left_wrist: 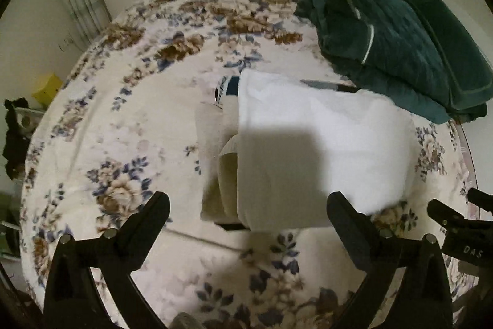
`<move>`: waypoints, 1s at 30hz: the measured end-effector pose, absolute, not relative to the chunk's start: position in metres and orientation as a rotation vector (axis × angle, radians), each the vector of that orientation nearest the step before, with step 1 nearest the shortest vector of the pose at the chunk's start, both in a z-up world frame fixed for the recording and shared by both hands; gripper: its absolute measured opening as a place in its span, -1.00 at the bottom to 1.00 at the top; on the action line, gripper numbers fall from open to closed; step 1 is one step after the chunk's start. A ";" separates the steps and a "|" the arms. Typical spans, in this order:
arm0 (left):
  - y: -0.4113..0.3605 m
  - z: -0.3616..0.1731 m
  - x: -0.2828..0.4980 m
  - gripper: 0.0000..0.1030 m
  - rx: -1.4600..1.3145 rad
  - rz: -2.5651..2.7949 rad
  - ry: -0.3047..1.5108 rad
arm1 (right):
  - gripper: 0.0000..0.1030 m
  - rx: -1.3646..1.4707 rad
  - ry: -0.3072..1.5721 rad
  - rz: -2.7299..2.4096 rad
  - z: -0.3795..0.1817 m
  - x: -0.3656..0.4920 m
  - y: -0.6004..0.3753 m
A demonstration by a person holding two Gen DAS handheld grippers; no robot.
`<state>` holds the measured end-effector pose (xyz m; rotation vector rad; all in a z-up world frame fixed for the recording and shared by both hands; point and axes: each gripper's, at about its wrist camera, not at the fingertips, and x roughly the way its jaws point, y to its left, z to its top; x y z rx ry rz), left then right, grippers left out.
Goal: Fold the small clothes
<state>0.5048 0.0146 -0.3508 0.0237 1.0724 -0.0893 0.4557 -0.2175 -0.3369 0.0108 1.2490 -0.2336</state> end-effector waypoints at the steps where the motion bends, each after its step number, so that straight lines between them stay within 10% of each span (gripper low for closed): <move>1: 0.013 -0.344 0.500 1.00 0.027 -0.089 1.065 | 1.00 0.004 1.236 -0.248 -0.325 0.444 -0.218; 30: 0.017 -0.061 0.227 1.00 -0.012 -0.089 0.678 | 1.00 -0.008 0.763 -0.249 0.051 0.104 -0.177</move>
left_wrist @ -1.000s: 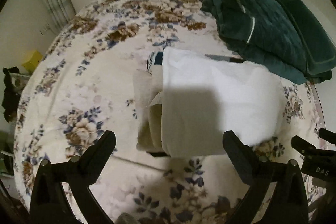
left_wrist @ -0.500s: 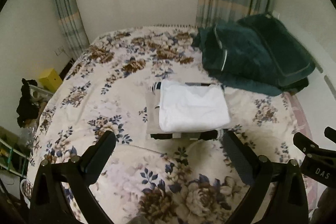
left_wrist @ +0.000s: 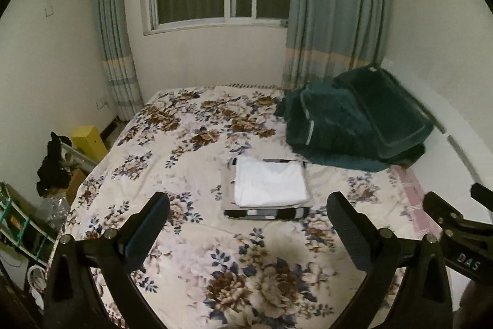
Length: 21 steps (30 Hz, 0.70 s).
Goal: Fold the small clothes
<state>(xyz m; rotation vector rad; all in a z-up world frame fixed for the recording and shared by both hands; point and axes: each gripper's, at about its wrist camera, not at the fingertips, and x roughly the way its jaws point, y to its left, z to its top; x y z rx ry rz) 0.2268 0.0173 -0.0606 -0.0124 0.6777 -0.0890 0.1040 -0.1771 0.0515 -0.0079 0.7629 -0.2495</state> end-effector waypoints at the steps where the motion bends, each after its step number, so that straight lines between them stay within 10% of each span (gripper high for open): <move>1: 0.017 -0.058 0.222 1.00 -0.009 -0.087 0.673 | 1.00 -0.011 0.750 -0.242 0.059 0.095 -0.176; 21: 0.021 -0.026 0.166 1.00 -0.019 -0.070 0.593 | 1.00 -0.015 0.670 -0.204 0.109 0.026 -0.178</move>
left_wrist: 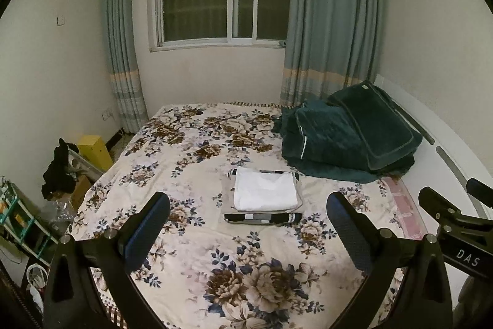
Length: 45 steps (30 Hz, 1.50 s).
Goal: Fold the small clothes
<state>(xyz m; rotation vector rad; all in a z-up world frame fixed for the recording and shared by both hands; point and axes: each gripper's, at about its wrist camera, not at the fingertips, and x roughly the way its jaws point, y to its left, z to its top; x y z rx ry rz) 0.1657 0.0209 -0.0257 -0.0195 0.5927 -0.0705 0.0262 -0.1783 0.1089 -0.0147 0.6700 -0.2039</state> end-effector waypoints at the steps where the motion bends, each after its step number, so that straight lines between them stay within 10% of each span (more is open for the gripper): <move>1: 0.022 -0.025 0.164 1.00 -0.019 -0.068 0.591 | 1.00 -0.017 0.667 -0.203 0.110 0.025 -0.178; 45: 0.026 -0.012 0.154 1.00 -0.001 -0.049 0.554 | 1.00 0.003 0.640 -0.178 0.120 0.013 -0.162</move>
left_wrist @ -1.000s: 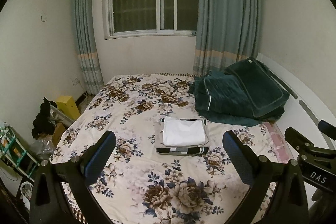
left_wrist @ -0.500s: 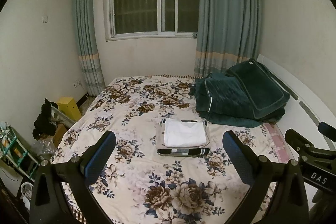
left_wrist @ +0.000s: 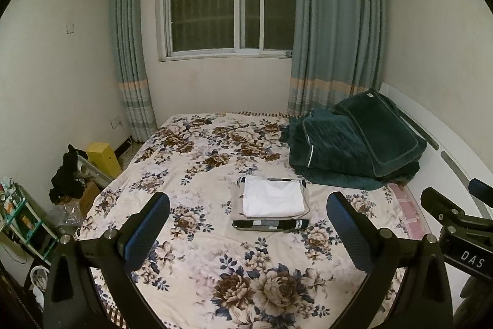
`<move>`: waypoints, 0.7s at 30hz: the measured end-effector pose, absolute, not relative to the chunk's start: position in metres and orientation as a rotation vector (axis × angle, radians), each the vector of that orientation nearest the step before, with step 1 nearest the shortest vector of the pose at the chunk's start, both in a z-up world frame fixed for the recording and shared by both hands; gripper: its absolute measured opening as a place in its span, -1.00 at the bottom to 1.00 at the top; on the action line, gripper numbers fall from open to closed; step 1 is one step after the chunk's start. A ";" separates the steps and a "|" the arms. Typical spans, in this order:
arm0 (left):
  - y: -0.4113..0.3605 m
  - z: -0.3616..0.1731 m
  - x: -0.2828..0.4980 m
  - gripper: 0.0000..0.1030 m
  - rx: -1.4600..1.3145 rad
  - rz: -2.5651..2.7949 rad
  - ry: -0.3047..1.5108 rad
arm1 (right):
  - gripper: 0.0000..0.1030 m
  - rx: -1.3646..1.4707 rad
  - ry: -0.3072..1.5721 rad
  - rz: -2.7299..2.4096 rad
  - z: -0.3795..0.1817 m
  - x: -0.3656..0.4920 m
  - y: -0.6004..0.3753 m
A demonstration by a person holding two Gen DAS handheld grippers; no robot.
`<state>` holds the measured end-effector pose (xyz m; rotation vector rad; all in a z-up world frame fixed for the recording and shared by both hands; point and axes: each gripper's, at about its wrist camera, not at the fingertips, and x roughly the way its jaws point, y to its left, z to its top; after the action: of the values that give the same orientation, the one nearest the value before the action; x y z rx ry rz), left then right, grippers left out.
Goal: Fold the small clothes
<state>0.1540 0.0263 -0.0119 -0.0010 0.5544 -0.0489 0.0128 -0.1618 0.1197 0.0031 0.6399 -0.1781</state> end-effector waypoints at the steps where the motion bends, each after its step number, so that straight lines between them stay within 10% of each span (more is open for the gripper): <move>1: 0.026 -0.011 0.153 1.00 -0.002 -0.047 0.552 | 1.00 -0.001 0.640 -0.178 0.120 0.012 -0.163; 21: 0.027 -0.012 0.151 1.00 -0.001 -0.043 0.553 | 1.00 0.003 0.638 -0.181 0.119 0.009 -0.160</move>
<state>0.1509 0.0268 -0.0122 -0.0014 0.5533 -0.0432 0.0092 -0.1595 0.1191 0.0033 0.6377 -0.1806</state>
